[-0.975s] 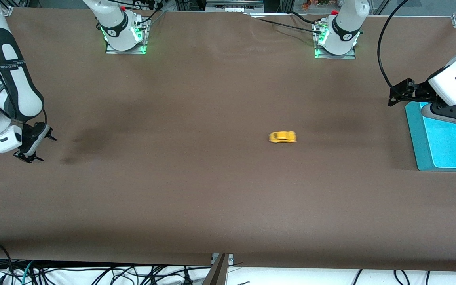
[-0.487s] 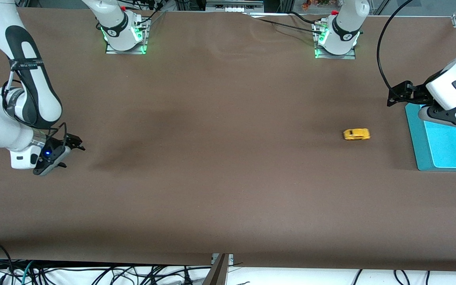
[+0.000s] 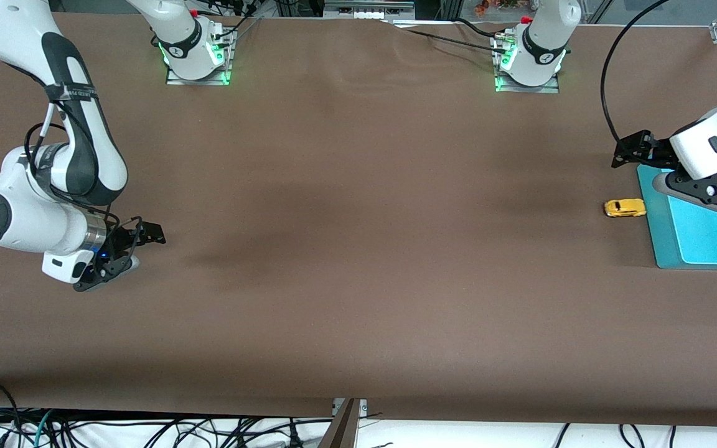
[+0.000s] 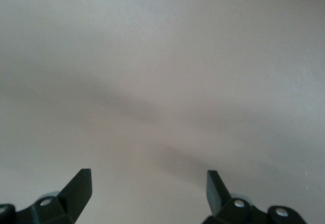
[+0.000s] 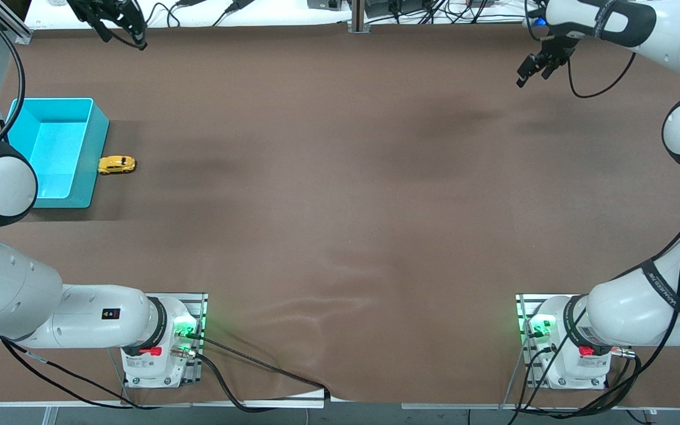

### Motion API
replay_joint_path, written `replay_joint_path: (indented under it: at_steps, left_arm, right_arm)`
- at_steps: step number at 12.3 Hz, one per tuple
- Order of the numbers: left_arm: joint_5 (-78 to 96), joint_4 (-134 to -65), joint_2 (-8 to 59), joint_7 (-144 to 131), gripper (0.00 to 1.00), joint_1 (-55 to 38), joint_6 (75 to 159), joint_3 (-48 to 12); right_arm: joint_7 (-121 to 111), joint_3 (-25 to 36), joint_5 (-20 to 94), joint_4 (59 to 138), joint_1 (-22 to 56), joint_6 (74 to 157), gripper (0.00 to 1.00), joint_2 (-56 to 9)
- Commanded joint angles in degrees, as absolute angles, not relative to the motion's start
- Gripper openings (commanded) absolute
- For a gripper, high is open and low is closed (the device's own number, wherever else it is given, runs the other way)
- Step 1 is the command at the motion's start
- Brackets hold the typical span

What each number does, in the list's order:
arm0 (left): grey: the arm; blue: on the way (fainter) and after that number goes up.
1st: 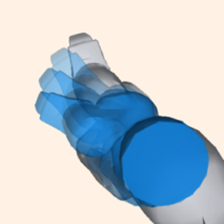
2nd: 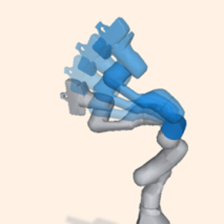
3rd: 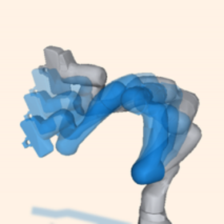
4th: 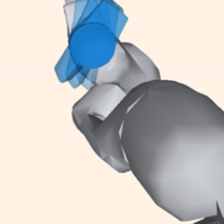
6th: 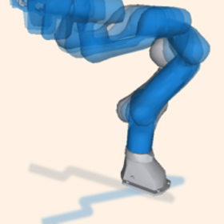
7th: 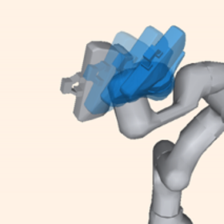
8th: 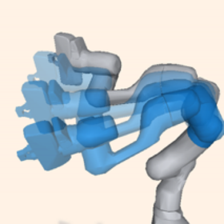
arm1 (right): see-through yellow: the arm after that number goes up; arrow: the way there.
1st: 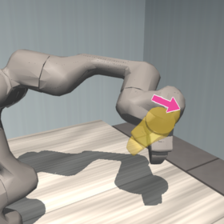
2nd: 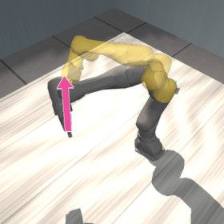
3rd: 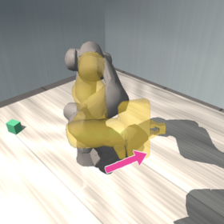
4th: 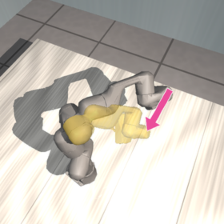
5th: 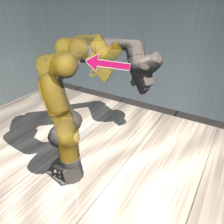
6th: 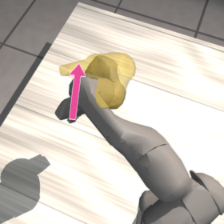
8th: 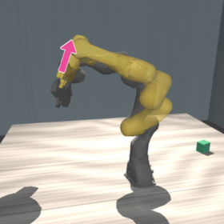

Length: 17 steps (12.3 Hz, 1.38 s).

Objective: Wind and store yellow beetle car
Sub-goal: 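Raise the right gripper away while the left gripper reaches the car, then lower the left gripper and close it on the yellow car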

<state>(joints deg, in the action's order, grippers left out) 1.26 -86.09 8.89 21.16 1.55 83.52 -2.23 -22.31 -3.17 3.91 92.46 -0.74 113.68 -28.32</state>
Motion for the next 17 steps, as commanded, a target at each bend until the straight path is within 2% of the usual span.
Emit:
replay_joint_path:
  at_steps: [1,8,10,12,15,17]
  left_arm:
    - [1.6,-86.7,9.3,31.5,1.00,3.1,82.2,-2.1]
    - [-3.5,-94.5,9.6,48.9,1.00,10.6,83.8,-2.0]
    - [-4.9,-97.5,9.6,58.0,1.00,11.4,86.7,-2.0]
    - [-5.0,-103.0,9.7,65.8,1.00,13.5,91.6,-2.0]
    - [-4.9,-112.0,9.6,82.8,1.00,17.3,103.8,-2.1]
    - [-4.9,-116.2,9.4,91.0,1.00,19.4,111.8,-2.2]
  right_arm:
    - [-14.4,-2.8,0.9,84.9,1.2,104.6,1.00,-28.2]
    - [-12.3,-2.5,-3.4,83.4,1.1,96.9,1.00,-14.9]
    - [-12.4,-0.7,-3.6,83.4,0.3,97.5,1.00,-12.0]
    - [-12.4,2.1,-2.9,83.4,0.2,97.8,1.00,-10.5]
    - [-12.5,2.2,-3.8,84.8,0.2,96.2,1.00,-7.2]
    - [-11.1,2.1,-3.3,84.9,0.2,90.4,1.00,-6.9]
